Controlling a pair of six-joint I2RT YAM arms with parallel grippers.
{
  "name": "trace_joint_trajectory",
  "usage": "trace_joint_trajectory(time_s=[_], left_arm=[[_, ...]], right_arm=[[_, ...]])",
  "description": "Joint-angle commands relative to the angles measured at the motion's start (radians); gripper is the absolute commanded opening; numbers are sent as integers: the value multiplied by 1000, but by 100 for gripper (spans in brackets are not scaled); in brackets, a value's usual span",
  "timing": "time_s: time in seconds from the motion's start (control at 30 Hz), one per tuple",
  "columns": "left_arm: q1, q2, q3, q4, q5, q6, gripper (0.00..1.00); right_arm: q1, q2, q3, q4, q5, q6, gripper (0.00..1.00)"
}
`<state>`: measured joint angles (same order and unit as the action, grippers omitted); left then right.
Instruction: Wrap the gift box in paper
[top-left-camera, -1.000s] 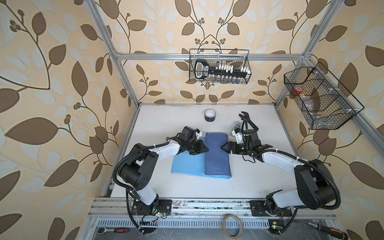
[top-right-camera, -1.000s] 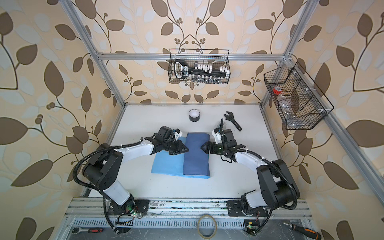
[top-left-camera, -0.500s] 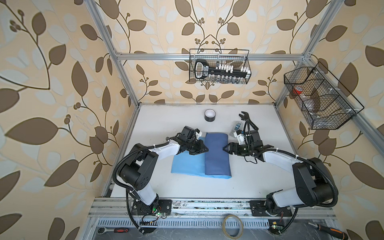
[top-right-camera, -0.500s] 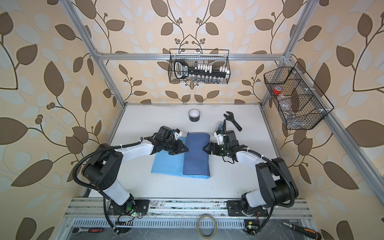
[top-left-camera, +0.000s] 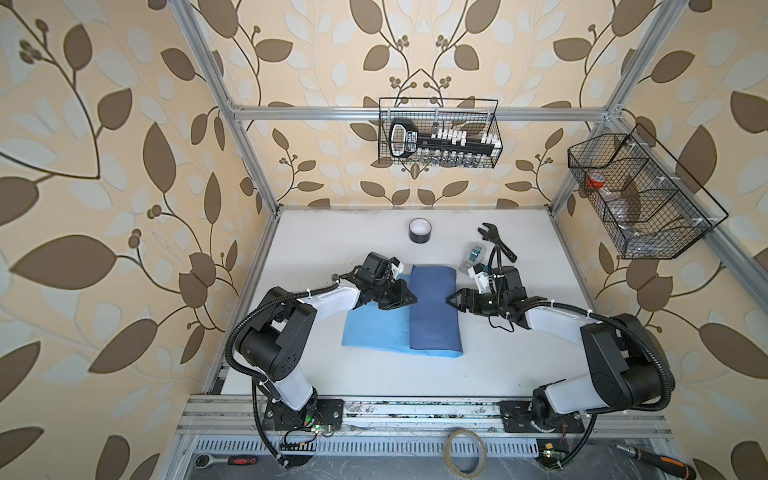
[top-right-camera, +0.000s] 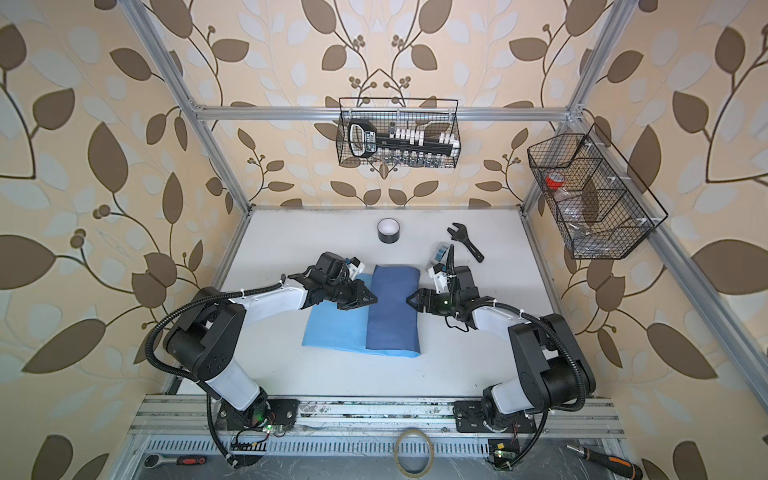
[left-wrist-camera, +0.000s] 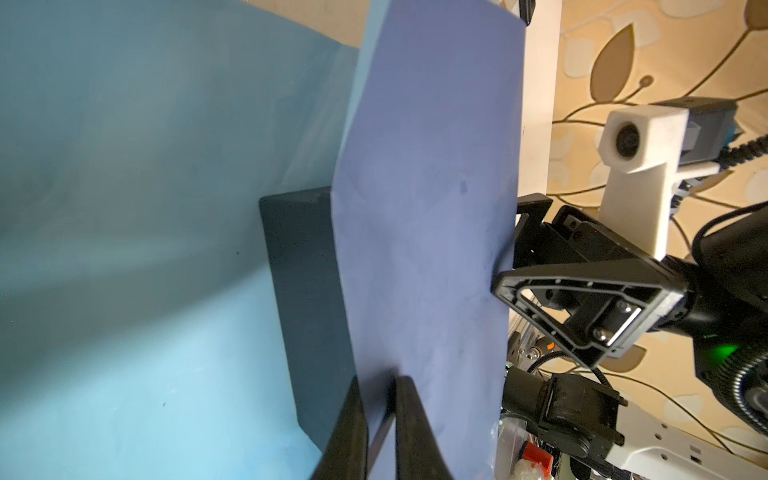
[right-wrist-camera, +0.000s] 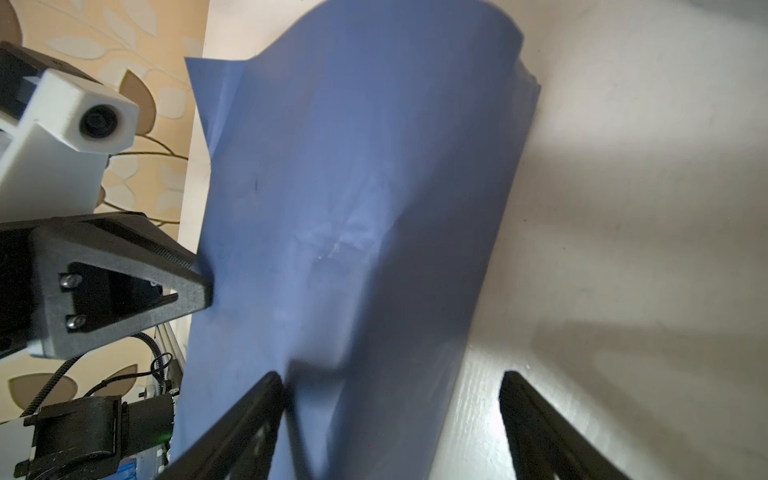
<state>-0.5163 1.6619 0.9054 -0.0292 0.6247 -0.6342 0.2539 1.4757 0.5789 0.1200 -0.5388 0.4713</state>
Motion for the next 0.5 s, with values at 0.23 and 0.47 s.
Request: trace_joint_trajectory(time_s=[0.23, 0.47], left_arm=[[-6, -8, 15, -128, -108, 6, 40], [30, -131, 10, -182, -180, 22, 55]], right_arm=[[1, 25, -86, -26, 82, -1, 78], [1, 25, -113, -5, 90, 7, 77]])
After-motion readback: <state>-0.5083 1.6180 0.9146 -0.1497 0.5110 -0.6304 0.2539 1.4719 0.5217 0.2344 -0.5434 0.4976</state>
